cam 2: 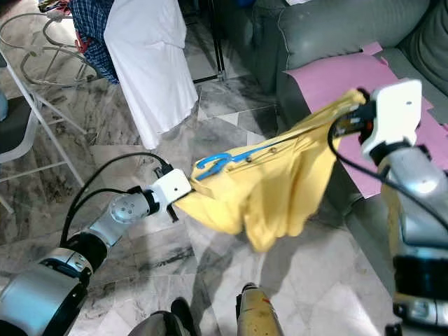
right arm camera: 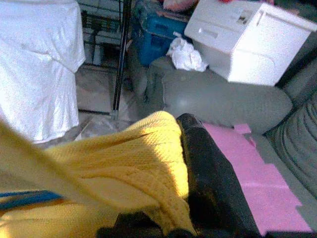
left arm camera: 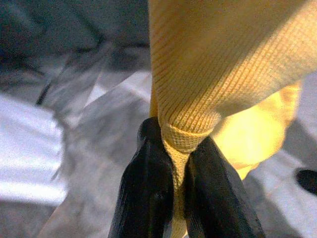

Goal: Hang hanger

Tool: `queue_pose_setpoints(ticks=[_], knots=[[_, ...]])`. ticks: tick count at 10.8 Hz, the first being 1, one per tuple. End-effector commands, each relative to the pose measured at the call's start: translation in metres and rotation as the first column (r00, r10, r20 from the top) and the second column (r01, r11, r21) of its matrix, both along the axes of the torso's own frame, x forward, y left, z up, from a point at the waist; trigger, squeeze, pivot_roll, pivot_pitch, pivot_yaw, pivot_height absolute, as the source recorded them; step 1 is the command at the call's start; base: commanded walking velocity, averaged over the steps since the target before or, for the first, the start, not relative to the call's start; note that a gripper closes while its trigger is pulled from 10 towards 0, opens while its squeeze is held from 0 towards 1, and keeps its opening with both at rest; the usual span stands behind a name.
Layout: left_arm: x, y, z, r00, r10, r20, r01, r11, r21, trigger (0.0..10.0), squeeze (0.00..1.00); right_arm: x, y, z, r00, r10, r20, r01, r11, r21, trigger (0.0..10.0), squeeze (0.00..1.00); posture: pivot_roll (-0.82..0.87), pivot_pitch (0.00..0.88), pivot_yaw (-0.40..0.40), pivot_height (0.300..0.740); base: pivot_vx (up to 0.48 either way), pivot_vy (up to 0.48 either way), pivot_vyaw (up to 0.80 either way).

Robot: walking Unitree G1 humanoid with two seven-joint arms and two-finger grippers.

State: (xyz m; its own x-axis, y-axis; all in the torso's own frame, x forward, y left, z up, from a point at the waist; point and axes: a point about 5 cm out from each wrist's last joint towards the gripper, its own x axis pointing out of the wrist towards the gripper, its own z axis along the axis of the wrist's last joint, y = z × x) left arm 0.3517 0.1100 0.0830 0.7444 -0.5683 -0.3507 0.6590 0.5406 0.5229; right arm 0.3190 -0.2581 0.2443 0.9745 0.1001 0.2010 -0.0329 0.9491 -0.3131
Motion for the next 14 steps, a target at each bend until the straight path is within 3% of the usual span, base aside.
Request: queue_pose_setpoints(ticks=[1, 3, 4, 5, 7, 8, 9, 11, 12, 13, 14], knots=[[-0.021, 0.070, -0.043, 0.939, 0.298, -0.173, -0.273, 0.950, 0.152, 0.0, 0.00, -0.014, -0.019, 0.034, 0.982, -0.110, 0.154, 0.107, 0.994, 0.032, 0.0, 0.00, -0.39, 0.233, 0.123, 0.740, 0.000, 0.000, 0.00], [-0.015, 0.063, -0.040, 0.893, 0.419, -0.165, -0.421, 0.907, 0.025, 0.0, 0.00, -0.012, 0.012, 0.010, 0.993, -0.045, 0.108, 0.035, 0.995, 0.095, 0.0, 0.00, -0.39, 0.234, 0.123, 0.740, 0.000, 0.000, 0.00], [-0.012, 0.047, -0.038, 0.848, 0.473, -0.239, -0.511, 0.849, -0.132, 0.0, 0.00, -0.007, 0.031, -0.008, 0.997, -0.022, 0.075, 0.013, 0.992, 0.124, 0.0, 0.00, -0.39, 0.234, 0.123, 0.740, 0.000, 0.000, 0.00], [-0.011, 0.031, -0.039, 0.839, 0.451, -0.303, -0.522, 0.826, -0.215, 0.0, 0.00, -0.002, 0.040, -0.019, 0.998, -0.025, 0.057, 0.017, 0.989, 0.148, 0.0, 0.00, -0.38, 0.225, 0.118, 0.740, 0.000, 0.000, 0.00], [-0.011, -0.006, -0.036, 0.850, 0.345, -0.399, -0.482, 0.815, -0.322, 0.0, 0.00, 0.009, 0.053, -0.043, 0.999, -0.051, -0.002, 0.051, 0.990, 0.131, 0.0, 0.00, -0.36, 0.218, 0.117, 0.740, 0.000, 0.000, 0.00], [-0.007, -0.021, -0.028, 0.842, 0.306, -0.444, -0.488, 0.782, -0.387, 0.0, 0.00, 0.015, 0.063, -0.057, 0.999, -0.038, -0.038, 0.042, 0.992, 0.117, 0.0, 0.00, -0.35, 0.211, 0.113, 0.740, 0.000, 0.000, 0.00], [-0.002, -0.031, -0.019, 0.814, 0.299, -0.497, -0.535, 0.719, -0.444, 0.0, 0.00, 0.017, 0.076, -0.076, 0.996, -0.025, -0.083, 0.035, 0.993, 0.114, 0.0, 0.00, -0.33, 0.205, 0.113, 0.740, 0.000, 0.000, 0.00], [-0.001, -0.047, -0.012, 0.809, 0.214, -0.547, -0.529, 0.672, -0.519, 0.0, 0.00, 0.015, 0.096, -0.108, 0.986, 0.013, -0.163, 0.000, 0.997, 0.079, 0.0, 0.00, -0.31, 0.191, 0.114, 0.740, 0.000, 0.000, 0.00], [-0.002, -0.053, -0.011, 0.815, 0.161, -0.557, -0.498, 0.686, -0.530, 0.0, 0.00, 0.014, 0.094, -0.121, 0.982, -0.004, -0.189, 0.017, 0.998, 0.065, 0.0, 0.00, -0.30, 0.188, 0.117, 0.740, 0.000, 0.000, 0.00], [-0.002, -0.053, -0.010, 0.805, 0.162, -0.570, -0.511, 0.676, -0.530, 0.0, 0.00, 0.013, 0.093, -0.129, 0.977, -0.010, -0.211, 0.021, 0.998, 0.051, 0.0, 0.00, -0.30, 0.189, 0.119, 0.740, 0.000, 0.000, 0.00], [0.000, -0.052, -0.007, 0.804, 0.160, -0.573, -0.515, 0.669, -0.536, 0.0, 0.00, 0.009, 0.095, -0.147, 0.965, -0.017, -0.263, 0.008, 0.999, -0.036, 0.0, 0.00, -0.30, 0.189, 0.119, 0.740, 0.000, 0.000, 0.00]])
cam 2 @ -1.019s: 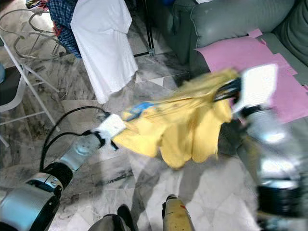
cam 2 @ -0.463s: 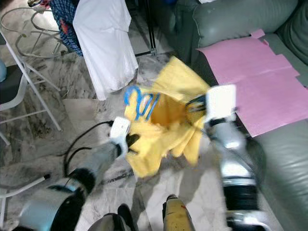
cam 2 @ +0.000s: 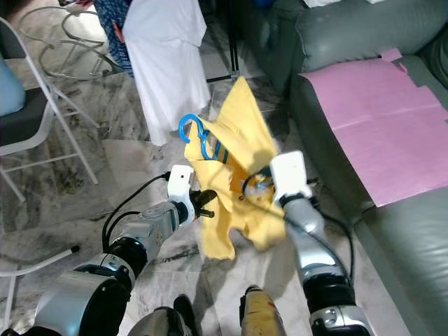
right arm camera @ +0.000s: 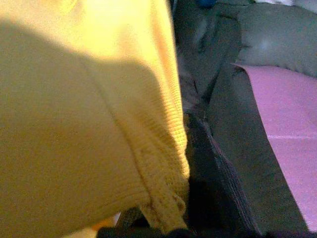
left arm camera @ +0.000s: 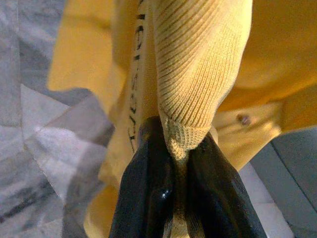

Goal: Hang hanger

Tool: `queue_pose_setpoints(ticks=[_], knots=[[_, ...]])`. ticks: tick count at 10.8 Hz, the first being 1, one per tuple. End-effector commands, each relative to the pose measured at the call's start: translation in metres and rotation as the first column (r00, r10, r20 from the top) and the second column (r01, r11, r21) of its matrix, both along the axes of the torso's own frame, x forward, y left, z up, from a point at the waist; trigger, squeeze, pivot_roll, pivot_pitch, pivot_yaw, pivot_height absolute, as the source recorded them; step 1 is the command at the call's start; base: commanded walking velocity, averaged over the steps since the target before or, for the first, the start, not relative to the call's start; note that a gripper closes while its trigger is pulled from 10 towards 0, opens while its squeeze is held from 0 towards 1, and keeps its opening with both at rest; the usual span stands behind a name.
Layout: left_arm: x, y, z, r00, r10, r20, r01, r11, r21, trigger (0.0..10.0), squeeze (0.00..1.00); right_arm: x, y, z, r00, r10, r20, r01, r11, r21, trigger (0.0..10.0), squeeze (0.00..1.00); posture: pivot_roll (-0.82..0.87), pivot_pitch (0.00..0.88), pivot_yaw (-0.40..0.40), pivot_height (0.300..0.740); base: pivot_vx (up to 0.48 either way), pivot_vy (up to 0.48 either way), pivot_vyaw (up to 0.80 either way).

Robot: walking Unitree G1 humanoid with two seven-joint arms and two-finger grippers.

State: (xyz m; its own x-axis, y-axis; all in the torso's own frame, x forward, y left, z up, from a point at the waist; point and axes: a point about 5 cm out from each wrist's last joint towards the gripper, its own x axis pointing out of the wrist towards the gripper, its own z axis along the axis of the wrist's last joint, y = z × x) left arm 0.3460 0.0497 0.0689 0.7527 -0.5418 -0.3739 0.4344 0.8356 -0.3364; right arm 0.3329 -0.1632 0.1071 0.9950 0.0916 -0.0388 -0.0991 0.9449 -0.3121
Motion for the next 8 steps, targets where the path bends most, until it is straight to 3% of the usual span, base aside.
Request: queue_pose_setpoints(ticks=[1, 3, 4, 5, 6, 7, 8], knots=[[0.009, 0.008, 0.012, 0.998, 0.043, 0.037, -0.042, 0.999, -0.032, 0.0, 0.00, -0.010, -0.002, -0.025, 0.997, -0.020, -0.080, 0.018, 1.000, -0.018, 0.0, 0.00, -0.29, 0.191, 0.123, 0.740, 0.000, 0.000, 0.00], [0.012, 0.008, 0.017, 0.997, 0.022, 0.070, -0.022, 1.000, -0.006, 0.0, 0.00, -0.021, -0.002, -0.050, 0.984, -0.033, -0.173, 0.028, 0.999, -0.029, 0.0, 0.00, -0.30, 0.195, 0.131, 0.740, 0.000, 0.000, 0.00], [0.013, 0.009, 0.019, 0.996, 0.004, 0.092, -0.007, 1.000, 0.029, 0.0, 0.00, -0.027, 0.001, -0.059, 0.980, -0.018, -0.201, 0.008, 0.999, -0.050, 6.7, 0.00, -0.30, 0.198, 0.135, 0.740, 0.000, 0.000, 0.00], [0.015, 0.011, 0.022, 0.992, -0.002, 0.129, -0.004, 0.999, 0.045, 0.0, 0.00, -0.028, -0.005, -0.055, 0.987, -0.041, -0.157, 0.026, 0.995, -0.097, 10.0, 0.00, -0.31, 0.202, 0.141, 0.740, 0.000, 0.000, 0.00], [0.015, 0.013, 0.025, 0.984, -0.005, 0.176, -0.005, 0.998, 0.056, 0.0, 0.00, -0.027, -0.012, -0.048, 0.993, -0.058, -0.107, 0.045, 0.991, -0.128, 10.0, 0.00, -0.32, 0.212, 0.145, 0.740, 0.000, 0.000, 0.00], [0.015, 0.013, 0.024, 0.986, -0.004, 0.168, -0.004, 0.999, 0.048, 0.0, 0.00, -0.028, -0.014, -0.044, 0.995, -0.057, -0.083, 0.045, 0.988, -0.145, 10.0, 0.00, -0.32, 0.215, 0.144, 0.740, 0.000, 0.000, 0.00], [0.012, 0.014, 0.019, 0.988, -0.012, 0.155, 0.000, 0.997, 0.080, 0.0, 0.00, -0.032, -0.021, -0.038, 0.998, -0.055, -0.044, 0.046, 0.981, -0.191, 10.0, 1.00, -0.33, 0.222, 0.138, 0.740, 0.000, 0.000, 0.00]])
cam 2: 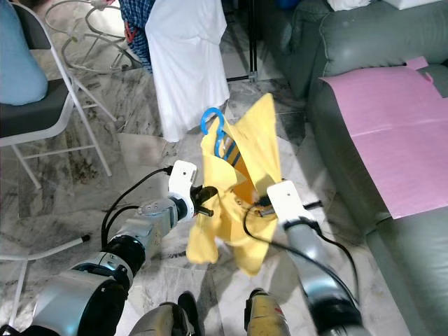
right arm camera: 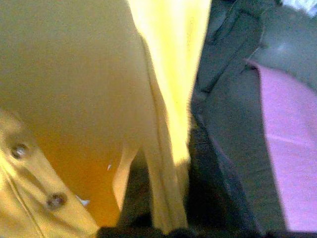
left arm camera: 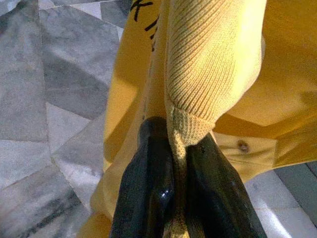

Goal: Hang hanger

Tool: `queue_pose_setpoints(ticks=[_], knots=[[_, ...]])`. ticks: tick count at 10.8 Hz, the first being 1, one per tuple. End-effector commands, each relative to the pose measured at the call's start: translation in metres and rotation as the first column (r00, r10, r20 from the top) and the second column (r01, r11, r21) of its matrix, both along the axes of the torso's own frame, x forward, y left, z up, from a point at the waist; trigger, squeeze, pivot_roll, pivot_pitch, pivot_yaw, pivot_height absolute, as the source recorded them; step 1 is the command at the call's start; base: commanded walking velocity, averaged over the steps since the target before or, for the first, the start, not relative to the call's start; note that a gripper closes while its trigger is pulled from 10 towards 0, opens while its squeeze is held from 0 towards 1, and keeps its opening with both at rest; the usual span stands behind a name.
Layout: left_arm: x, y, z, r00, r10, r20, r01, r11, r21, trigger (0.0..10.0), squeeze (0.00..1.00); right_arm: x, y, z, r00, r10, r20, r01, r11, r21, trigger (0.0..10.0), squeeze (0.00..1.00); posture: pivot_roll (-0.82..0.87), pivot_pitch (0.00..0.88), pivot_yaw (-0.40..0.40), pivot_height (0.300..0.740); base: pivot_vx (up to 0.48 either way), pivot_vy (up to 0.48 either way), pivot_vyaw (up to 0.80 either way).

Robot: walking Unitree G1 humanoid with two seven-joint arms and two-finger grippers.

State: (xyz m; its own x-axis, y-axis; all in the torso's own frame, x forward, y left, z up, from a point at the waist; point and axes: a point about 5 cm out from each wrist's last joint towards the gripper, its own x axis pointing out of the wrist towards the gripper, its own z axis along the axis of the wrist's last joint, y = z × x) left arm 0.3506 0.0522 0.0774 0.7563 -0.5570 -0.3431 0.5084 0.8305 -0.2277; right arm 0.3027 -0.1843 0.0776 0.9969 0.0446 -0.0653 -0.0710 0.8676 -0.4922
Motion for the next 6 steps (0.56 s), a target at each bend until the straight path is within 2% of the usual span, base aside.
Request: queue_pose_setpoints(ticks=[1, 2, 3, 4, 5, 6], knots=[[0.009, 0.011, 0.012, 0.996, 0.055, 0.064, -0.055, 0.998, -0.011, 0.0, 0.00, -0.007, -0.003, -0.006, 1.000, 0.001, -0.025, -0.001, 1.000, -0.018, 10.0, 1.00, -0.34, 0.228, 0.130, 0.740, 0.000, 0.000, 0.00], [0.011, 0.012, 0.014, 0.995, 0.069, 0.069, -0.068, 0.998, -0.013, 0.0, 0.00, -0.010, -0.006, -0.005, 1.000, 0.005, -0.027, -0.006, 0.998, -0.064, 10.0, 1.00, -0.33, 0.225, 0.115, 0.740, 0.000, 0.000, 0.00], [0.015, 0.021, 0.017, 0.990, 0.116, 0.081, -0.115, 0.993, -0.013, 0.0, 0.00, -0.015, -0.005, -0.006, 0.999, 0.038, -0.039, -0.041, 0.996, -0.083, 10.0, 1.00, -0.32, 0.216, 0.108, 0.740, 0.000, 0.000, 0.00], [0.019, 0.032, 0.021, 0.981, 0.168, 0.095, -0.167, 0.986, -0.016, 0.0, 0.00, -0.018, 0.005, -0.013, 0.994, 0.082, -0.069, -0.087, 0.994, -0.071, 10.0, 1.00, -0.32, 0.187, 0.100, 0.740, 0.000, 0.000, 0.00], [0.021, 0.038, 0.022, 0.979, 0.179, 0.098, -0.178, 0.984, -0.019, 0.0, 0.00, -0.022, 0.018, -0.018, 0.980, 0.170, -0.099, -0.174, 0.984, -0.034, 10.0, 1.00, -0.31, 0.186, 0.110, 0.740, 0.000, 0.000, 0.00], [0.022, 0.038, 0.026, 0.981, 0.141, 0.131, -0.144, 0.989, 0.012, 0.0, 0.00, -0.026, 0.028, -0.018, 0.948, 0.292, -0.131, -0.295, 0.955, -0.011, 10.0, 1.00, -0.30, 0.201, 0.116, 0.740, 0.000, 0.000, 0.00]])
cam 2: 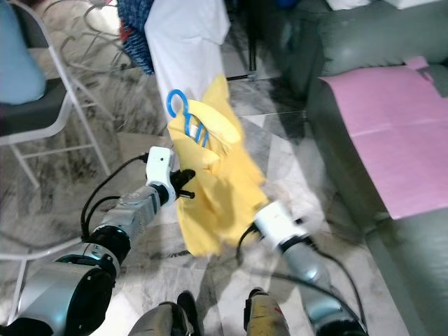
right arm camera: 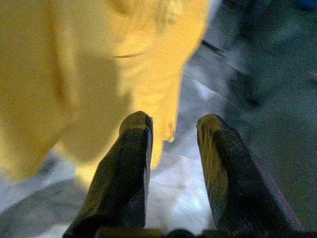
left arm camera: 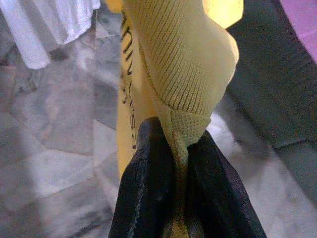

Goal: Hang hanger

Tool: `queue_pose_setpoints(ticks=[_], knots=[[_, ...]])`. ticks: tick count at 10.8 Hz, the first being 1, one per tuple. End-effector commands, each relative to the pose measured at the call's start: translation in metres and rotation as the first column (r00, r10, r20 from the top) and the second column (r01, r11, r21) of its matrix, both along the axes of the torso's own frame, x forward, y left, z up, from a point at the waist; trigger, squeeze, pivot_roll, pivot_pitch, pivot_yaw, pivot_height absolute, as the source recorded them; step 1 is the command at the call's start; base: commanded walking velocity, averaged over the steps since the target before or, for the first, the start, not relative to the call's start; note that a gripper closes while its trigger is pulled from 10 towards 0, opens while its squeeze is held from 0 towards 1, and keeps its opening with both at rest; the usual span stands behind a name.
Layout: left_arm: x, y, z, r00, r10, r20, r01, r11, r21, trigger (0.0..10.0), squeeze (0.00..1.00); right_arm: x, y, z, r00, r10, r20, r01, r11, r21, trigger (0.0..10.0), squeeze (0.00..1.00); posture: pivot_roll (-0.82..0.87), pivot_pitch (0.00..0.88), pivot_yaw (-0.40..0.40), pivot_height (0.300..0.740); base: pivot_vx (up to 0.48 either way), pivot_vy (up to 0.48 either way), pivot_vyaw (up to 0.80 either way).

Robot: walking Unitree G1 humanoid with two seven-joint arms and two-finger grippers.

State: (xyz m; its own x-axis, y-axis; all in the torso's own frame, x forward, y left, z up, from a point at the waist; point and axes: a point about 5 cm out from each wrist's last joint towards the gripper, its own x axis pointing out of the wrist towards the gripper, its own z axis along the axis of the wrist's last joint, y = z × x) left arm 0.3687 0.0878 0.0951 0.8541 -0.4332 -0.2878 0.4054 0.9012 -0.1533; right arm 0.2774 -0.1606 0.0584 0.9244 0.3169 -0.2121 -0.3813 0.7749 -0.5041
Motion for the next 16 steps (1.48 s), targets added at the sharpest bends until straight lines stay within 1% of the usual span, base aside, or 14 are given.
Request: queue_pose_setpoints(ticks=[1, 2, 4, 6, 7, 8, 9, 10, 11, 12, 13, 14, 15, 16], knots=[[0.004, 0.001, 0.010, 0.997, -0.040, 0.068, 0.037, 0.998, 0.043, 0.0, 0.00, -0.005, 0.001, 0.004, 0.999, 0.054, 0.004, -0.054, 0.999, 0.004, 10.0, 1.00, -0.30, 0.214, 0.108, 0.740, 0.000, 0.000, 0.00], [0.005, 0.001, 0.014, 0.991, -0.093, 0.096, 0.086, 0.994, 0.074, 0.0, 0.00, -0.004, -0.002, 0.012, 0.998, 0.054, 0.015, -0.055, 0.998, 0.026, 10.0, 1.00, -0.30, 0.218, 0.110, 0.740, 0.000, 0.000, 0.00], [0.005, 0.008, 0.013, 0.987, -0.127, 0.101, 0.113, 0.986, 0.126, 0.0, 0.00, -0.011, -0.018, 0.012, 0.998, 0.067, 0.001, -0.067, 0.997, -0.026, 10.0, 1.00, -0.32, 0.215, 0.122, 0.740, 0.000, 0.000, 0.00], [0.001, 0.031, 0.007, 0.962, -0.265, 0.068, 0.233, 0.923, 0.305, 0.0, 0.00, -0.024, -0.035, 0.021, 0.993, 0.111, -0.027, -0.113, 0.992, -0.064, 10.0, 1.00, -0.31, 0.219, 0.132, 0.740, 0.000, 0.000, 0.00], [0.000, 0.034, 0.005, 0.958, -0.281, 0.056, 0.248, 0.912, 0.328, 0.0, 0.00, -0.024, -0.037, 0.023, 0.993, 0.113, -0.019, -0.114, 0.991, -0.075, 10.0, 1.00, -0.30, 0.222, 0.132, 0.740, 0.000, 0.000, 0.00], [-0.002, 0.045, 0.000, 0.951, -0.308, 0.037, 0.266, 0.873, 0.409, 0.0, 0.00, -0.022, -0.041, 0.029, 0.992, 0.126, 0.004, -0.125, 0.986, -0.113, 10.0, 1.00, -0.31, 0.230, 0.141, 0.740, 0.000, 0.000, 0.00], [-0.005, 0.055, -0.002, 0.932, -0.360, 0.034, 0.296, 0.811, 0.504, 0.0, 0.00, -0.019, -0.047, 0.036, 0.991, 0.135, 0.018, -0.131, 0.981, -0.145, 10.0, 1.00, -0.30, 0.229, 0.143, 0.740, 0.000, 0.000, 0.00], [-0.010, 0.059, -0.002, 0.868, -0.497, 0.009, 0.387, 0.687, 0.615, 0.0, 0.00, -0.017, -0.050, 0.047, 0.986, 0.163, 0.029, -0.156, 0.975, -0.159, 10.0, 1.00, -0.29, 0.232, 0.143, 0.740, 0.000, 0.000, 0.00], [-0.014, 0.060, -0.004, 0.828, -0.560, -0.017, 0.434, 0.623, 0.651, 0.0, 0.00, -0.016, -0.050, 0.052, 0.983, 0.182, 0.032, -0.174, 0.971, -0.165, 10.0, 1.00, -0.29, 0.231, 0.142, 0.740, 0.000, 0.000, 0.00], [-0.022, 0.063, -0.008, 0.737, -0.671, -0.085, 0.512, 0.471, 0.718, 0.0, 0.00, -0.013, -0.051, 0.063, 0.975, 0.222, 0.031, -0.212, 0.958, -0.192, 10.0, 1.00, -0.30, 0.227, 0.146, 0.740, 0.000, 0.000, 0.00], [-0.026, 0.062, -0.010, 0.694, -0.712, -0.107, 0.539, 0.416, 0.733, 0.0, 0.00, -0.011, -0.052, 0.069, 0.971, 0.234, 0.040, -0.221, 0.953, -0.208, 10.0, 1.00, -0.31, 0.226, 0.150, 0.740, 0.000, 0.000, 0.00], [-0.031, 0.057, -0.010, 0.618, -0.777, -0.118, 0.573, 0.343, 0.744, 0.0, 0.00, -0.011, -0.056, 0.085, 0.966, 0.252, 0.059, -0.233, 0.947, -0.222, 10.0, 1.00, -0.31, 0.230, 0.155, 0.740, 0.000, 0.000, 0.00], [-0.032, 0.049, -0.006, 0.564, -0.820, -0.092, 0.581, 0.316, 0.750, 0.0, 0.00, -0.012, -0.058, 0.091, 0.957, 0.287, 0.040, -0.274, 0.941, -0.200, 10.0, 0.97, -0.31, 0.240, 0.168, 0.740, 0.000, 0.000, 0.00], [-0.032, 0.046, -0.005, 0.553, -0.829, -0.085, 0.579, 0.309, 0.754, 0.0, 0.00, -0.013, -0.057, 0.090, 0.952, 0.305, 0.017, -0.297, 0.937, -0.182, 10.0, 0.85, -0.31, 0.242, 0.171, 0.740, 0.000, 0.000, 0.00]])
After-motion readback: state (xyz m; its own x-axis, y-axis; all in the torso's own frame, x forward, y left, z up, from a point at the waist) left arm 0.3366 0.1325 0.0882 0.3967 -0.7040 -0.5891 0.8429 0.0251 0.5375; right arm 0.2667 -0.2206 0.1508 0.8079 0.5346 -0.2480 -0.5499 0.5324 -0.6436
